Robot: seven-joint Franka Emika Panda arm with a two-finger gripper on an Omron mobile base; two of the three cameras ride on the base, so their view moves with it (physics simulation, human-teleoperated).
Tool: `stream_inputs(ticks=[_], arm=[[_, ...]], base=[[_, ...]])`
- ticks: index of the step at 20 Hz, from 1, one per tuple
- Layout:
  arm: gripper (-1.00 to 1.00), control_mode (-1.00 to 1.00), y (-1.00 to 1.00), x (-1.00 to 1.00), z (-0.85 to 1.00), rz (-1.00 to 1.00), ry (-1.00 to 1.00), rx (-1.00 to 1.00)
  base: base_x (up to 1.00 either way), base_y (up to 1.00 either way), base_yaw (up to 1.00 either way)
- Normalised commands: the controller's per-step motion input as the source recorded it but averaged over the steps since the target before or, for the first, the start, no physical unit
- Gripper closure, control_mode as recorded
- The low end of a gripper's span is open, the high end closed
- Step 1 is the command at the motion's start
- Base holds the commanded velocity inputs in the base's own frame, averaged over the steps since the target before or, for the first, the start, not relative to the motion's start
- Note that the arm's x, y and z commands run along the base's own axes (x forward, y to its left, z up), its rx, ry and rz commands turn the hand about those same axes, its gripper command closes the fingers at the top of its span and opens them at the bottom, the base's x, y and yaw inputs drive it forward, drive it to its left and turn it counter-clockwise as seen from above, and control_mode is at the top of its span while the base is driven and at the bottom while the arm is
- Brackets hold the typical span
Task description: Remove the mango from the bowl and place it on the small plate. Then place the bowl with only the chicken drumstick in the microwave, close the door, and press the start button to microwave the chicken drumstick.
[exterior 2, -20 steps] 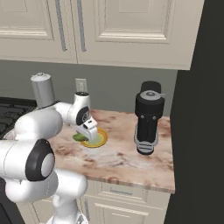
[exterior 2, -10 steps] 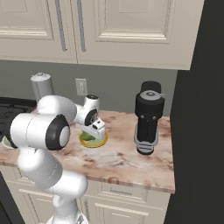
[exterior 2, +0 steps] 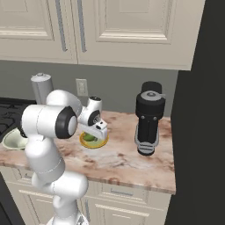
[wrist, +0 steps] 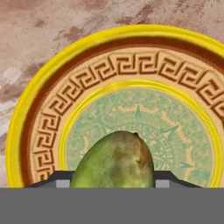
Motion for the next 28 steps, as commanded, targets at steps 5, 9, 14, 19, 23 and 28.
stream_inputs(ticks=[5, 9, 14, 19, 23, 28], arm=[[-1.00, -1.00, 0.00, 0.00, -0.04, 0.02, 0.00, 0.00], [-1.00, -1.00, 0.09, -0.03, 0.13, 0.00, -0.01, -0.01], [-1.00, -1.00, 0.00, 0.00, 0.39, 0.00, -0.06, 0.00], [-1.00, -1.00, -0.02, -0.01, 0.55, 0.03, -0.14, 0.00], [-1.00, -1.00, 0.08, -0.23, 0.34, 0.05, -0.13, 0.00], [-1.00, -1.00, 0.63, -0.41, -0.02, 0.08, -0.01, 0.00]], base=[[0.00, 0.00, 0.00], [0.00, 0.00, 0.00], [0.00, 0.00, 0.00], [0.00, 0.00, 0.00], [0.00, 0.00, 0.00], [0.00, 0.00, 0.00]])
